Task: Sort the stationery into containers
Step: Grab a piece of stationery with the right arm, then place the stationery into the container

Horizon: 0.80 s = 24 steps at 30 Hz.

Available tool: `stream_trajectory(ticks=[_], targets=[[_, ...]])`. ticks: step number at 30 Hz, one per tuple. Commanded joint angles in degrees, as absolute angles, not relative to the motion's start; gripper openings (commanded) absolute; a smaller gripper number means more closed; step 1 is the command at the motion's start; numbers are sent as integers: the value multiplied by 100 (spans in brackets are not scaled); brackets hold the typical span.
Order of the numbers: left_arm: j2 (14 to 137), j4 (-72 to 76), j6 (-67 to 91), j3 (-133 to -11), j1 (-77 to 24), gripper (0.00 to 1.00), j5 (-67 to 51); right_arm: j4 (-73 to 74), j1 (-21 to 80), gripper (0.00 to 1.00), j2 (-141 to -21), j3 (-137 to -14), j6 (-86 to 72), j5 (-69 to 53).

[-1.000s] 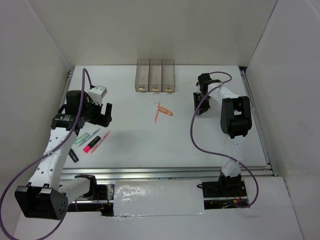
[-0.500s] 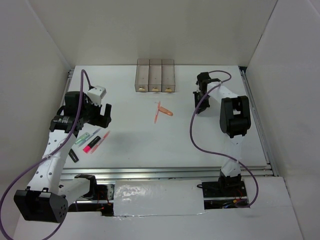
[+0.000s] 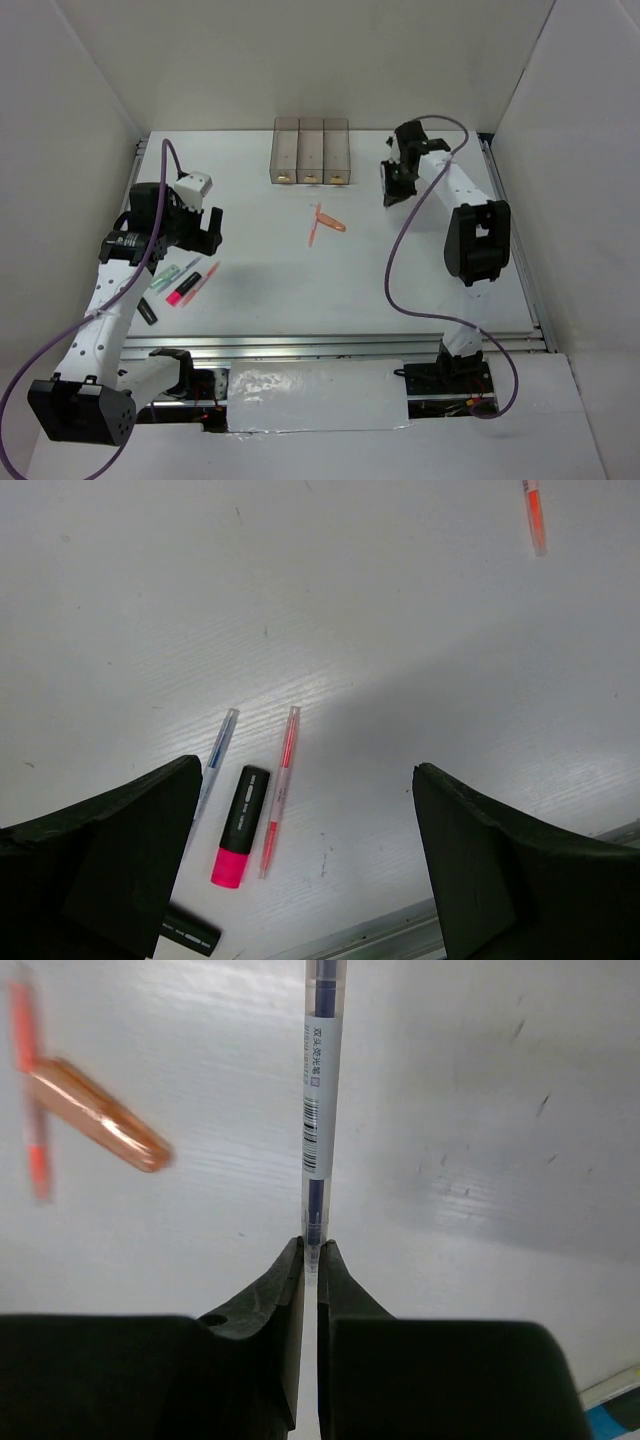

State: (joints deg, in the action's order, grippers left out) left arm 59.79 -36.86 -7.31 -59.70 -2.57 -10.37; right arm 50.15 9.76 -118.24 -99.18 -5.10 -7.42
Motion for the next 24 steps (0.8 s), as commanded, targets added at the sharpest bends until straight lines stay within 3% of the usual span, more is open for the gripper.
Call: stream_trajectory(ticks=[1,10,24], targets=[[5985,-3454,-616,-6038,-272,99,-1178,4923,1046,0,-11074,-10721,-632,-1063],[6090,-3050,-440,-6003,-272,99,-1072,4808,1362,0,-12364,-12899,-940,-1266],[6521,-2945,-378,-6144,-281,99,-1160,3551,1802,0,-13456,-13535,-993,-738]])
